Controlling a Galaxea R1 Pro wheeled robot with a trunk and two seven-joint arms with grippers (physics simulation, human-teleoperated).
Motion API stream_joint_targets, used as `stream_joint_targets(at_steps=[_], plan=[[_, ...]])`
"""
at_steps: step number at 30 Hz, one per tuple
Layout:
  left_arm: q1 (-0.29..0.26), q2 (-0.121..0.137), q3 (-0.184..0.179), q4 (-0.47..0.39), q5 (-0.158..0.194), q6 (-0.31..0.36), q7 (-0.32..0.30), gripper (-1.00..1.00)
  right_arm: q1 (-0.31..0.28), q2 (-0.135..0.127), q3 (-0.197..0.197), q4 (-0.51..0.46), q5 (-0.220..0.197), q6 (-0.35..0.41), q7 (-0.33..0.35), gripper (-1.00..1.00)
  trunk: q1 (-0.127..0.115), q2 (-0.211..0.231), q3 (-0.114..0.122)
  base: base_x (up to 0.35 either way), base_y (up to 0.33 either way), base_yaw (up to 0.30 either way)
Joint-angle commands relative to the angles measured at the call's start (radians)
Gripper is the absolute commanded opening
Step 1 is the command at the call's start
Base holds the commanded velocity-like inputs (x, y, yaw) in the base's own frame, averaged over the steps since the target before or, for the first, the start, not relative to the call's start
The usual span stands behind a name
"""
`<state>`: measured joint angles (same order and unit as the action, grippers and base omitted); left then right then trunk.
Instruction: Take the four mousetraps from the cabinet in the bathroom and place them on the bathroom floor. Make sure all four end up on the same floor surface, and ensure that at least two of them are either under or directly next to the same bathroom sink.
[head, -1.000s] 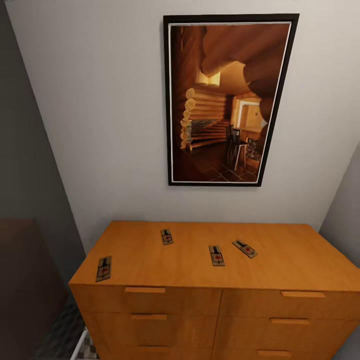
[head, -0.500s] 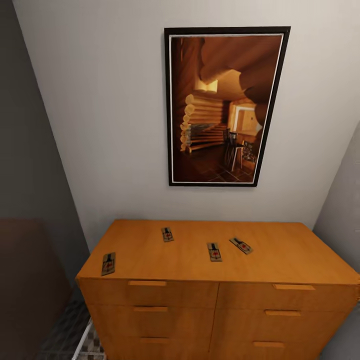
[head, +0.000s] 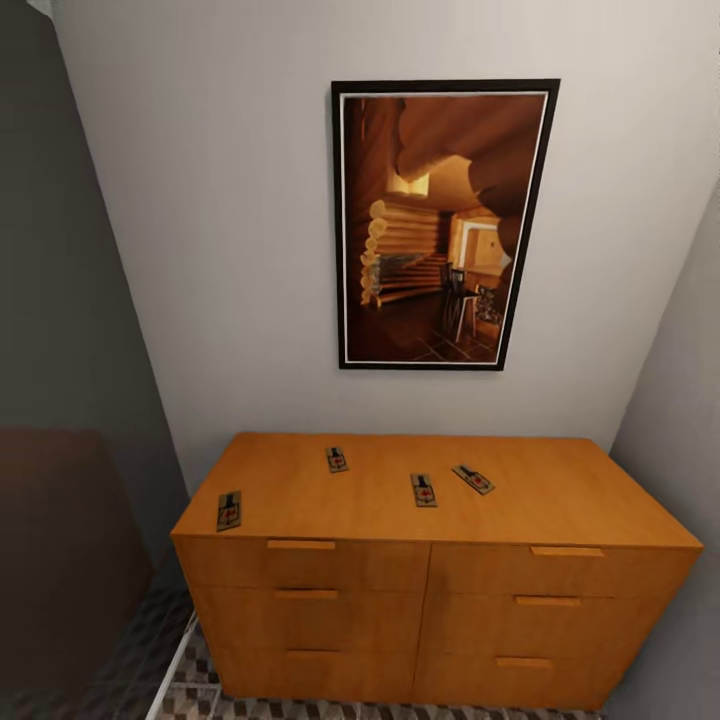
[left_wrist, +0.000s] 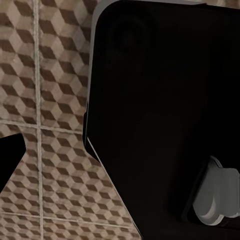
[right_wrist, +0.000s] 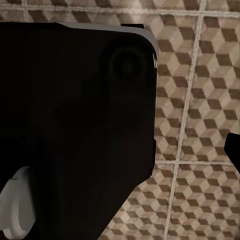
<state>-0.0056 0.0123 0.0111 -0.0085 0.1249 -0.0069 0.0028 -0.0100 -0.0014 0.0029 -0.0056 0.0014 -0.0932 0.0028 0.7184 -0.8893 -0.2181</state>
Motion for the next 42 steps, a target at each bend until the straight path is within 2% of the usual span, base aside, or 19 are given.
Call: stream_joint_targets(at_steps=[1, 17, 31, 42], plan=[[-0.001, 0.000, 0.000, 0.000, 0.009, -0.001, 0.000, 1.00, -0.001, 0.000, 0.000, 0.001, 0.000, -0.003, 0.000, 1.00, -0.004, 0.006, 0.002, -0.019, 0.000, 0.000], [-0.001, 0.000, 0.000, 0.001, 0.009, -0.001, 0.000, 1.00, -0.001, 0.000, 0.001, 0.001, 0.000, -0.003, 0.000, 1.00, -0.065, 0.118, 0.052, -0.009, 0.000, 0.000], [0.000, 0.000, 0.000, 0.001, 0.009, -0.001, 0.000, 1.00, -0.001, 0.000, 0.001, 0.001, 0.000, -0.003, 0.000, 1.00, -0.119, 0.216, 0.096, -0.207, 0.000, 0.000], [0.000, 0.000, 0.000, 0.000, 0.009, -0.001, 0.000, 1.00, -0.001, 0.000, 0.000, 0.001, 0.000, -0.003, 0.000, 1.00, -0.161, 0.293, 0.130, -0.030, 0.000, 0.000]])
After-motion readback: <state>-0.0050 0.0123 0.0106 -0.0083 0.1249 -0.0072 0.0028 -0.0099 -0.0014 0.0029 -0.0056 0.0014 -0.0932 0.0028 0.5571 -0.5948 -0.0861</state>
